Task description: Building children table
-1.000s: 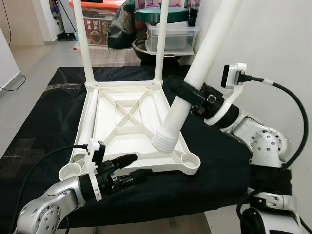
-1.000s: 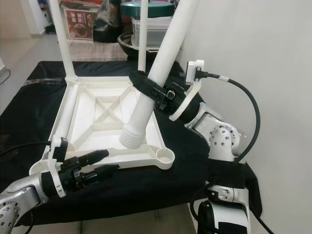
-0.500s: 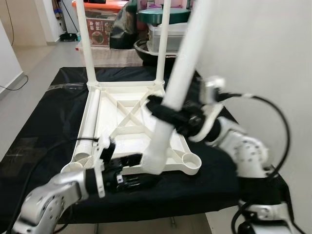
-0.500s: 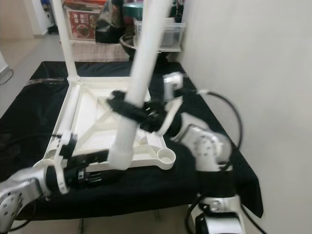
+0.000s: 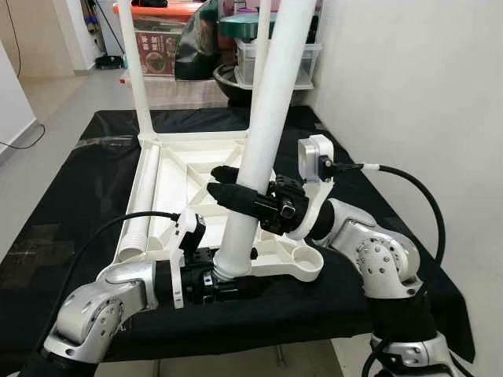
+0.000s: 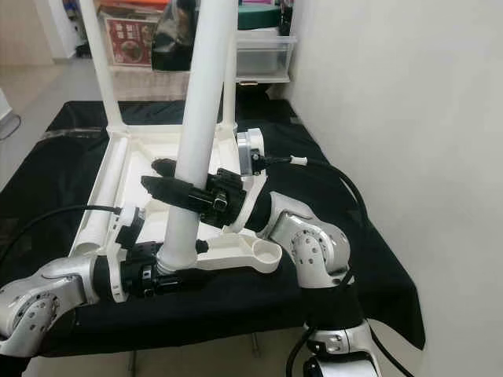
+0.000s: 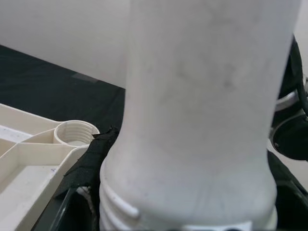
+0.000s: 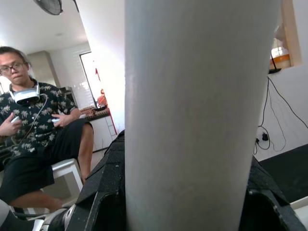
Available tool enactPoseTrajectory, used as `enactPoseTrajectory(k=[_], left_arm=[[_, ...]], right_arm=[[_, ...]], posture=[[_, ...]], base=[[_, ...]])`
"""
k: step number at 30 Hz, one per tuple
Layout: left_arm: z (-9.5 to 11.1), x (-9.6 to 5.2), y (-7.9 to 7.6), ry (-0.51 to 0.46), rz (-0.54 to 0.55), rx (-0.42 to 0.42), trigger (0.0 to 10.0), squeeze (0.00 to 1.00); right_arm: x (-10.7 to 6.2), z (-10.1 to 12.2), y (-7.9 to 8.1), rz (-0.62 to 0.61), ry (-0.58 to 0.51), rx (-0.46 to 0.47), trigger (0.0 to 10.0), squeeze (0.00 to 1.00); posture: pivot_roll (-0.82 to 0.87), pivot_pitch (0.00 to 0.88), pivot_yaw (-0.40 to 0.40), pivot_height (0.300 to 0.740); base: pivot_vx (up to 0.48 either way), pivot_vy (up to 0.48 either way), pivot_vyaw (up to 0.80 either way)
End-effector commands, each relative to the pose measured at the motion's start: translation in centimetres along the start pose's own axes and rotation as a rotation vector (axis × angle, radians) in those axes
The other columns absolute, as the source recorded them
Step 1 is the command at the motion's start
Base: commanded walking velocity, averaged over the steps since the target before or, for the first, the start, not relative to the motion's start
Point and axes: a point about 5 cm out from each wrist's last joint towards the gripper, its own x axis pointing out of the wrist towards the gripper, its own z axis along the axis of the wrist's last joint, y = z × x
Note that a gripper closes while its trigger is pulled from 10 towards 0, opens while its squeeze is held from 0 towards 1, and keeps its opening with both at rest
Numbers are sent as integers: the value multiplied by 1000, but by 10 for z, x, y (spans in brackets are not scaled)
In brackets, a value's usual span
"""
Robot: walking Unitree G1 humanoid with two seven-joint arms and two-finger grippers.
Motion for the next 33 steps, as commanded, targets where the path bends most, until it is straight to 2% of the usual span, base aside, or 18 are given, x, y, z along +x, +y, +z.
enactPoseTrajectory(k=[1,9,10,11,12,13,14,15,16,17,18,19,20,22,23,27,29,33], left_arm=[[-7,-2,1,10,6,-30,0,0],[-10,-2,4,32,27,-15,0,0],[-9,-2,5,32,39,-11,0,0],[-8,-2,5,33,46,-5,2000,0],[-8,-3,6,34,50,2,2980,0],[-7,-3,6,33,60,11,4039,0],[-7,-3,6,33,60,11,4039,0],[-6,-4,8,31,77,23,8824,0],[-6,-4,8,31,77,23,8824,0],[-5,-4,10,37,108,47,10000,0],[-5,-4,10,37,108,47,10000,0],[-5,-4,18,64,202,106,10000,0],[-5,-3,33,105,363,185,10000,0],[-3,-3,52,151,595,302,10000,0],[-2,-1,55,158,647,339,10000,0],[0,2,56,165,689,378,10000,0],[-3,6,61,202,747,424,10000,0],[-8,12,66,230,799,443,10000,0]], right_arm=[[0,4,3,11,-14,-27,0,0],[4,4,-2,-62,-2,-32,0,0],[4,3,-6,-103,5,-27,10000,0],[4,2,-10,-154,11,-31,10000,78],[3,1,-13,-194,3,-40,10000,1000],[3,2,-16,-238,-9,-46,10000,1000],[3,2,-16,-238,-9,-46,10000,1000],[3,2,-19,-283,-17,-52,10000,1000],[3,2,-19,-283,-17,-52,10000,1000],[2,2,-25,-366,-13,-57,10000,1000],[2,2,-25,-366,-13,-57,10000,1000],[-1,2,-32,-466,-16,-56,10000,114],[-5,2,-38,-566,-40,-38,10000,0],[-11,-2,-45,-703,-89,30,10000,0],[-12,-5,-45,-734,-104,77,10000,0],[-11,-13,-45,-744,-111,150,10000,0],[-7,-25,-44,-772,-121,246,10000,0],[-4,-39,-44,-828,-125,309,10000,0]], posture=[[28,0,-64,740],[32,0,-69,740],[32,0,-69,740],[36,0,-69,740],[36,0,-69,740],[35,0,-68,740],[35,0,-68,740],[35,0,-68,740],[35,0,-68,740],[35,0,-68,740],[35,0,-68,740],[35,0,-68,740],[36,0,-68,740],[36,0,-66,740],[32,0,-68,740],[33,0,-69,740],[31,0,-69,740],[32,0,-68,740]], base=[[0,0,0],[0,0,0],[0,0,0],[0,0,0],[0,0,0],[0,0,0],[0,0,0],[0,0,0],[0,0,0],[0,0,0],[0,0,0],[0,0,0],[0,0,0],[0,0,0],[0,0,0],[0,0,0],[0,0,0],[0,0,0]])
